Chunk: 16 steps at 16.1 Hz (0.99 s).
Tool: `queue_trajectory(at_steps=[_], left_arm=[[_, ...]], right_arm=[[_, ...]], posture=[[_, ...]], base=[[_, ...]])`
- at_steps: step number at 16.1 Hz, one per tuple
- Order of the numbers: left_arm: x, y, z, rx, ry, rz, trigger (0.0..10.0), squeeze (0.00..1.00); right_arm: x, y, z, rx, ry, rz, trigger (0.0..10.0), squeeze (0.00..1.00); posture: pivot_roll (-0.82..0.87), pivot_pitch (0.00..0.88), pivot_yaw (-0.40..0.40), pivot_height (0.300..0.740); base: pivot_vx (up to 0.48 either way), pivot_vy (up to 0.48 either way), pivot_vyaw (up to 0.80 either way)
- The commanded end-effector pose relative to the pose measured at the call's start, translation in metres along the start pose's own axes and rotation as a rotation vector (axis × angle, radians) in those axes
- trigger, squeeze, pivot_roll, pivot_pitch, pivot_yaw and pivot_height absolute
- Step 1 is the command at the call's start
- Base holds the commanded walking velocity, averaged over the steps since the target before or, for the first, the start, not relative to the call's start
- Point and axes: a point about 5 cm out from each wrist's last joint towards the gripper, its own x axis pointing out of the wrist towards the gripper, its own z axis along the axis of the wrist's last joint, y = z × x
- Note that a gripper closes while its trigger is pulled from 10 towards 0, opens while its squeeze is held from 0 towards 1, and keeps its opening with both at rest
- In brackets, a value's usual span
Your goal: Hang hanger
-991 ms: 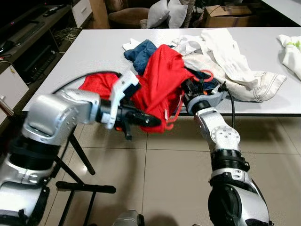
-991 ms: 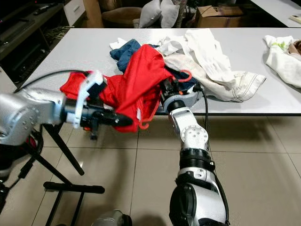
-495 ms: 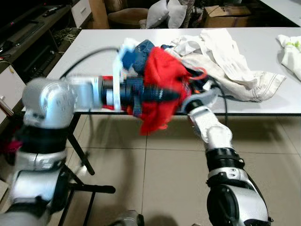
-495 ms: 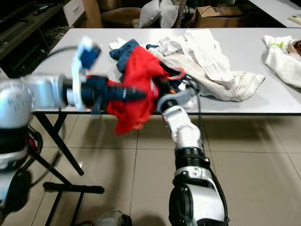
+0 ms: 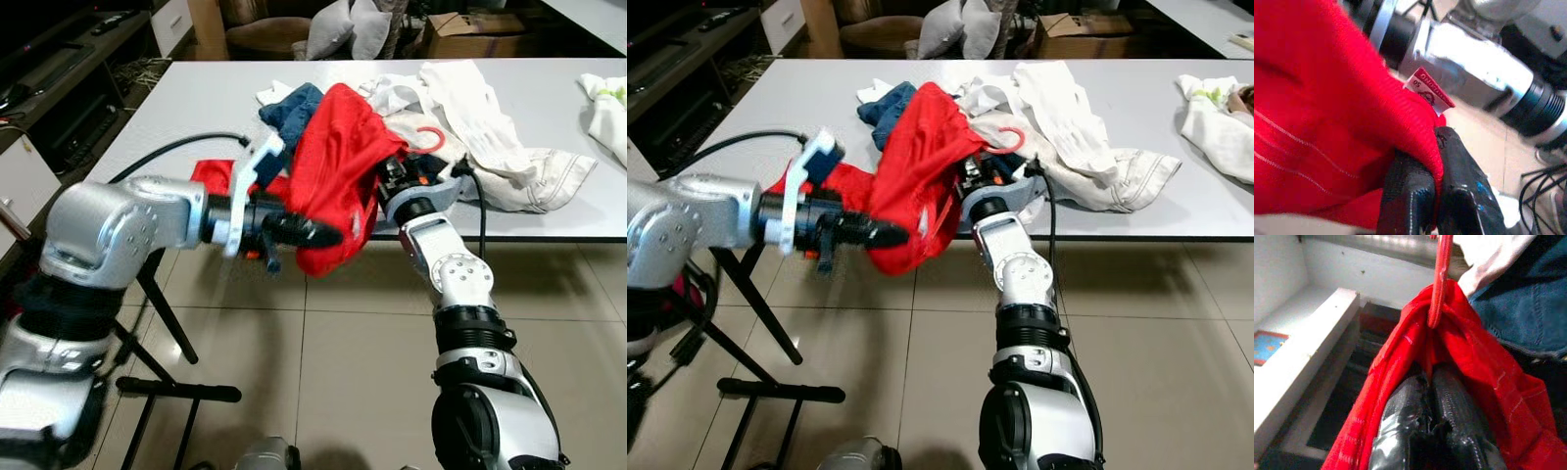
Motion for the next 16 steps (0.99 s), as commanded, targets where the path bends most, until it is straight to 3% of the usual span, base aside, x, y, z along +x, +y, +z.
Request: queue_trajectory(at_steps=[1, 5, 10, 11, 12, 13, 14, 16], left_arm=[[0.001, -0.006, -0.002, 0.027, 0.021, -0.024, 0.0, 0.0], [0.012, -0.029, 0.01, -0.019, -0.081, -0.204, 0.0, 0.0], [0.023, -0.039, 0.029, -0.076, -0.217, -0.309, 0.0, 0.0], [0.021, -0.028, 0.038, -0.062, -0.261, -0.207, 0.0, 0.0], [0.021, -0.028, 0.038, -0.062, -0.261, -0.207, 0.0, 0.0], [0.013, -0.014, 0.049, -0.056, -0.322, -0.106, 0.0, 0.0], [0.01, -0.01, 0.053, -0.051, -0.34, -0.072, 0.0, 0.0], [-0.008, 0.013, 0.065, -0.014, -0.382, 0.135, 0.0, 0.0]], right_arm=[[0.016, 0.037, -0.039, 0.123, 0.052, 0.099, 10.0, 0.0], [0.019, 0.034, -0.043, 0.109, 0.05, 0.069, 10.0, 0.0], [0.02, 0.03, -0.051, 0.012, 0.064, 0.045, 10.0, 0.0], [0.017, 0.03, -0.055, -0.049, 0.091, 0.053, 10.0, 0.0], [0.017, 0.03, -0.055, -0.049, 0.091, 0.053, 10.0, 0.0], [0.01, 0.025, -0.057, -0.12, 0.123, 0.047, 10.0, 0.0], [0.008, 0.023, -0.057, -0.14, 0.132, 0.044, 10.0, 0.0], [-0.012, 0.026, -0.049, -0.265, 0.164, 0.077, 10.0, 0.0]], posture=[[0.13, 0.0, 0.062, 0.723], [0.14, 0.0, 0.061, 0.723], [0.14, 0.0, 0.064, 0.723], [0.13, 0.0, 0.067, 0.723], [0.13, 0.0, 0.067, 0.723], [0.13, 0.0, 0.068, 0.723], [0.13, 0.0, 0.068, 0.723], [0.12, 0.0, 0.07, 0.723]], base=[[0.0, 0.0, 0.0], [0.0, 0.0, 0.0], [0.0, 0.0, 0.0], [0.0, 0.0, 0.0], [0.0, 0.0, 0.0], [0.0, 0.0, 0.0], [0.0, 0.0, 0.0], [0.0, 0.0, 0.0]])
